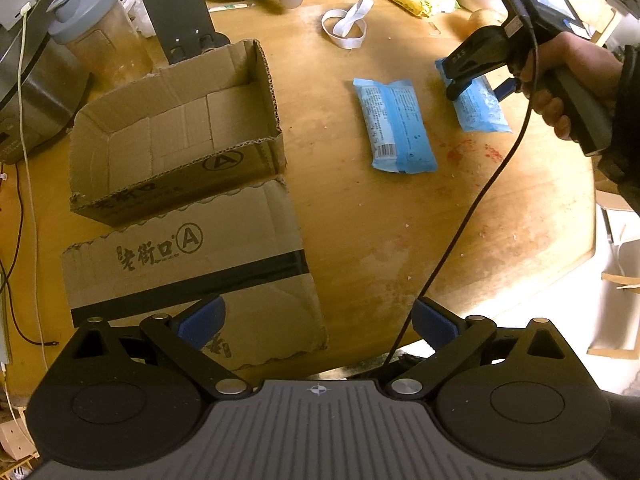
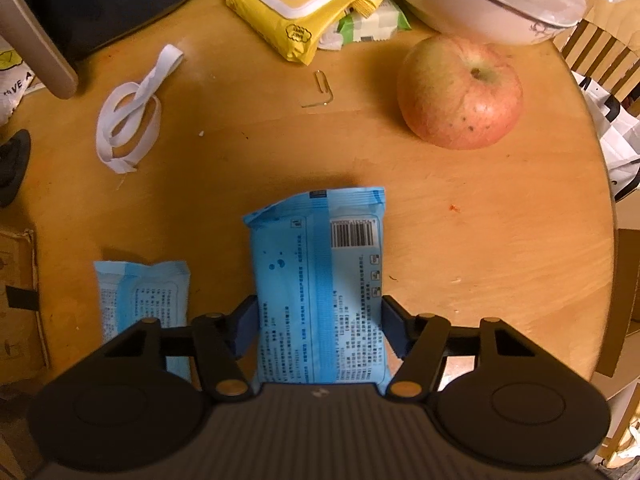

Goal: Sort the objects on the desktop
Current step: 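Lift the larger blue packet with the right gripper toward the cardboard box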

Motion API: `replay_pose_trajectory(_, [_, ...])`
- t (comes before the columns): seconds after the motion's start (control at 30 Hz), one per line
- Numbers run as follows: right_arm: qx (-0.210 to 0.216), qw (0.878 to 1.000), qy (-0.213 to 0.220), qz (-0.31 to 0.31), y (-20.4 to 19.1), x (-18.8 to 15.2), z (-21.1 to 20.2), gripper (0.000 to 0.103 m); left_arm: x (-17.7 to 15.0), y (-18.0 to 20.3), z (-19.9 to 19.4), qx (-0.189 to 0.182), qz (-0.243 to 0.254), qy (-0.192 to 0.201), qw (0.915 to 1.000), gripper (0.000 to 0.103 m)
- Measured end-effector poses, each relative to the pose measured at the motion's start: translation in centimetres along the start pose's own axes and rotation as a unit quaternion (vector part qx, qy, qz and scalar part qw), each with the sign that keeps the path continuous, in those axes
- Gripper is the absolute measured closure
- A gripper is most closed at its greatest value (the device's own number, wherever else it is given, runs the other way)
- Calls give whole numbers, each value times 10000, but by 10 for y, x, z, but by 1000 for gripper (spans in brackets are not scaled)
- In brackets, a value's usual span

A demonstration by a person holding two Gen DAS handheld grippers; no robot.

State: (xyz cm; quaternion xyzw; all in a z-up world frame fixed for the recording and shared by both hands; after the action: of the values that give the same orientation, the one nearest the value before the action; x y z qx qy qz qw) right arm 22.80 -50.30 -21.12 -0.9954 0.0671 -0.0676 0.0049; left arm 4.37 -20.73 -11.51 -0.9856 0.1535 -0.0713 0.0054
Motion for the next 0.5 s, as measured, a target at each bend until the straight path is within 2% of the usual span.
replay_pose_trajectory(0.2, [1,10000,5,-68,-26,0,-35,40,-1,0,-2,0,-31,20,10000,1])
replay_pose_trajectory(0.3, [14,9999,5,-121,-60,11,-21,41,-2,-1,-3,-7,-47,26,10000,1])
replay_pose_trajectory(0.5, [57,9998,12,-208,-62,16,-37,40,-3,-1,-4,-41,-70,31,10000,1])
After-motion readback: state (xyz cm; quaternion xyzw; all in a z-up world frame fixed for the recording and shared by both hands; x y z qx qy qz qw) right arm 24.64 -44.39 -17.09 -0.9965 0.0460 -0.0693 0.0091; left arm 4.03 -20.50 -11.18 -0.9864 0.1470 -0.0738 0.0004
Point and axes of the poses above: each gripper's, at about its wrist camera, not at the fingertips, and z roughly the way its jaws point, y to its right, x to its top, the point moved 10 cm from there along z, roughly the way its jaws point, and after that the axes turned 3 degrees about x, right-handed, at the moved point
